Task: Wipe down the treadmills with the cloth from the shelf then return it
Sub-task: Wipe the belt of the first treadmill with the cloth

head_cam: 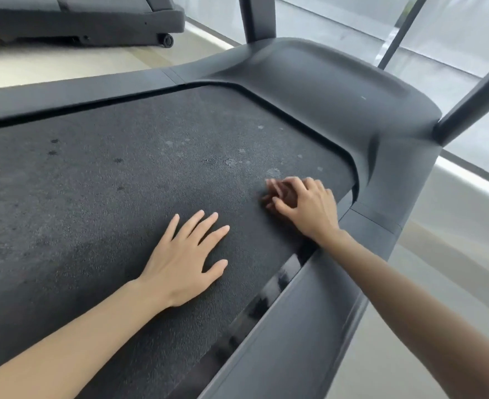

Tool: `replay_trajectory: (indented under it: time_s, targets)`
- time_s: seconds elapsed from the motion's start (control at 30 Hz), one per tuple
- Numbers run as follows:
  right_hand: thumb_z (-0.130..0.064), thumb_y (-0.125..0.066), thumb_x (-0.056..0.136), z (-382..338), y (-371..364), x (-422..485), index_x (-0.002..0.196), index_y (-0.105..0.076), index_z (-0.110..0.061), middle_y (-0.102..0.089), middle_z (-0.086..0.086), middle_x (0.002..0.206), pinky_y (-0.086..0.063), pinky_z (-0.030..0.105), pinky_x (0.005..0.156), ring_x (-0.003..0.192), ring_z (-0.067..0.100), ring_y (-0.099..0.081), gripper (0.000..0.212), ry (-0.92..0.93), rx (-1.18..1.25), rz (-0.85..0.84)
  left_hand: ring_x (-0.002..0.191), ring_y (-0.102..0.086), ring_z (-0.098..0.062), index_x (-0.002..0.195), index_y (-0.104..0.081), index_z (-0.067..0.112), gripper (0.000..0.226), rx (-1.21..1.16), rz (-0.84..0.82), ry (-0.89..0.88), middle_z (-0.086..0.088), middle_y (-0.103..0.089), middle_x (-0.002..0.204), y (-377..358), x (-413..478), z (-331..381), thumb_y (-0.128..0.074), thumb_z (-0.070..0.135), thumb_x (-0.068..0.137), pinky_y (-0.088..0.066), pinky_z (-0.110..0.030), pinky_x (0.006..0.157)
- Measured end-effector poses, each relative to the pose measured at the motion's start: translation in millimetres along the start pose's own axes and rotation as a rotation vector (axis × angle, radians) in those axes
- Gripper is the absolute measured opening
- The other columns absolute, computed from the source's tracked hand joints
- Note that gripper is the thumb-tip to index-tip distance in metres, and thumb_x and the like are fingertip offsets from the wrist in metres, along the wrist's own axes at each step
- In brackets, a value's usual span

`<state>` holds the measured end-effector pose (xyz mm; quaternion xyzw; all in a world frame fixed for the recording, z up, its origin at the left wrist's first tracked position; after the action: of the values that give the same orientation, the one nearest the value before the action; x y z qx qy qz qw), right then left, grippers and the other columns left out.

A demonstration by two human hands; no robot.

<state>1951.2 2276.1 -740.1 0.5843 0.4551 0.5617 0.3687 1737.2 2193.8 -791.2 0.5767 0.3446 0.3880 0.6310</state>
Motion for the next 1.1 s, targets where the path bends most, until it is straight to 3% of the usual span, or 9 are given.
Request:
replay_trajectory:
  time_s: [0.07, 0.13, 0.3, 0.37, 0.6, 0.7, 0.77, 0.93, 1.1]
  targets:
    - [-0.059, -0.053, 0.086, 44, -4, 24, 0.125, -0.053, -0.021, -0.054, 0.013, 0.121, -0.037, 0.042, 0.091, 0.112, 0.034, -0.047, 0.055, -0.270, -0.008, 0.001, 0.143, 0.014, -0.010, 0.149, -0.004, 0.039, 0.071, -0.015, 0.019, 0.021, 0.011, 0.004, 0.158, 0, 1, 0, 0.002, 0.063, 0.082, 0.008, -0.041, 0.117]
    - [-0.065, -0.054, 0.081, 51, -7, 28, 0.125, -0.052, -0.020, -0.053, 0.016, 0.122, -0.039, 0.043, 0.092, 0.110, 0.037, -0.049, 0.062, -0.336, -0.003, -0.024, 0.144, 0.008, -0.009, 0.148, -0.013, 0.039, 0.071, -0.061, 0.028, 0.023, 0.011, -0.005, 0.158, 1, -1, 0, -0.003, 0.063, 0.082, 0.004, -0.041, 0.118]
    - [-0.073, -0.056, 0.068, -9, 9, -29, 0.121, -0.055, -0.027, -0.058, 0.003, 0.102, -0.049, 0.037, 0.077, 0.088, 0.028, -0.057, 0.070, 0.241, 0.047, -0.015, 0.142, -0.022, -0.015, 0.141, -0.041, 0.032, 0.062, -0.106, 0.042, 0.015, 0.006, -0.034, 0.150, 5, -2, 2, -0.027, 0.057, 0.086, -0.015, -0.044, 0.114]
    - [-0.068, -0.057, 0.071, -3, 8, -30, 0.121, -0.057, -0.027, -0.059, 0.000, 0.100, -0.049, 0.035, 0.076, 0.088, 0.025, -0.058, 0.065, 0.295, 0.049, 0.013, 0.140, -0.028, -0.016, 0.139, -0.044, 0.030, 0.060, -0.104, 0.054, 0.002, 0.005, -0.038, 0.148, 6, -3, 3, -0.031, 0.056, 0.086, -0.017, -0.045, 0.111]
    - [-0.064, -0.056, 0.081, 125, -20, 80, 0.123, -0.051, -0.020, -0.058, 0.019, 0.117, -0.042, 0.044, 0.089, 0.111, 0.038, -0.051, 0.061, -0.336, -0.043, 0.037, 0.139, -0.030, -0.016, 0.137, -0.046, 0.031, 0.059, -0.116, 0.079, 0.000, 0.006, -0.039, 0.147, 7, -1, 3, -0.036, 0.056, 0.084, -0.020, -0.046, 0.109]
    - [-0.063, -0.055, 0.081, 143, -26, 99, 0.124, -0.049, -0.015, -0.056, 0.023, 0.120, -0.042, 0.044, 0.090, 0.113, 0.041, -0.050, 0.065, -0.495, -0.052, 0.026, 0.139, -0.030, -0.016, 0.136, -0.047, 0.032, 0.059, -0.124, 0.085, 0.009, 0.006, -0.039, 0.147, 8, -1, 2, -0.037, 0.056, 0.083, -0.021, -0.046, 0.110]
    - [-0.063, -0.056, 0.079, 132, -21, 97, 0.123, -0.049, -0.018, -0.058, 0.021, 0.117, -0.044, 0.043, 0.088, 0.111, 0.039, -0.052, 0.063, -0.462, -0.015, 0.016, 0.138, -0.031, -0.016, 0.135, -0.048, 0.032, 0.059, -0.130, 0.090, 0.003, 0.006, -0.040, 0.146, 9, 0, 3, -0.039, 0.056, 0.082, -0.021, -0.047, 0.109]
    - [-0.070, -0.056, 0.069, 87, -12, 48, 0.114, -0.050, -0.037, -0.062, 0.001, 0.098, -0.044, 0.034, 0.070, 0.094, 0.027, -0.060, 0.056, 0.018, 0.037, -0.037, 0.138, -0.032, -0.016, 0.135, -0.049, 0.031, 0.059, -0.140, 0.129, -0.016, 0.007, -0.040, 0.147, 6, -1, 3, -0.042, 0.055, 0.082, -0.023, -0.048, 0.109]
    - [-0.066, -0.056, 0.077, 119, -28, 107, 0.117, -0.051, -0.025, -0.062, 0.013, 0.106, -0.044, 0.038, 0.077, 0.102, 0.034, -0.058, 0.058, -0.219, -0.052, 0.019, 0.139, -0.030, -0.016, 0.136, -0.047, 0.032, 0.061, -0.134, 0.150, -0.019, 0.008, -0.037, 0.148, 2, 0, 1, -0.044, 0.056, 0.081, -0.025, -0.049, 0.109]
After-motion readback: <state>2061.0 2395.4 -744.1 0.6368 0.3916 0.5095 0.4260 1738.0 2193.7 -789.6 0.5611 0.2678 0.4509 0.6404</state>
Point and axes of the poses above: each hand's wrist, its own x-axis towards the middle knuckle, its own y-axis out of the back of the hand, z = x × y, the point moved 10 cm from there along x, towards the middle knuckle
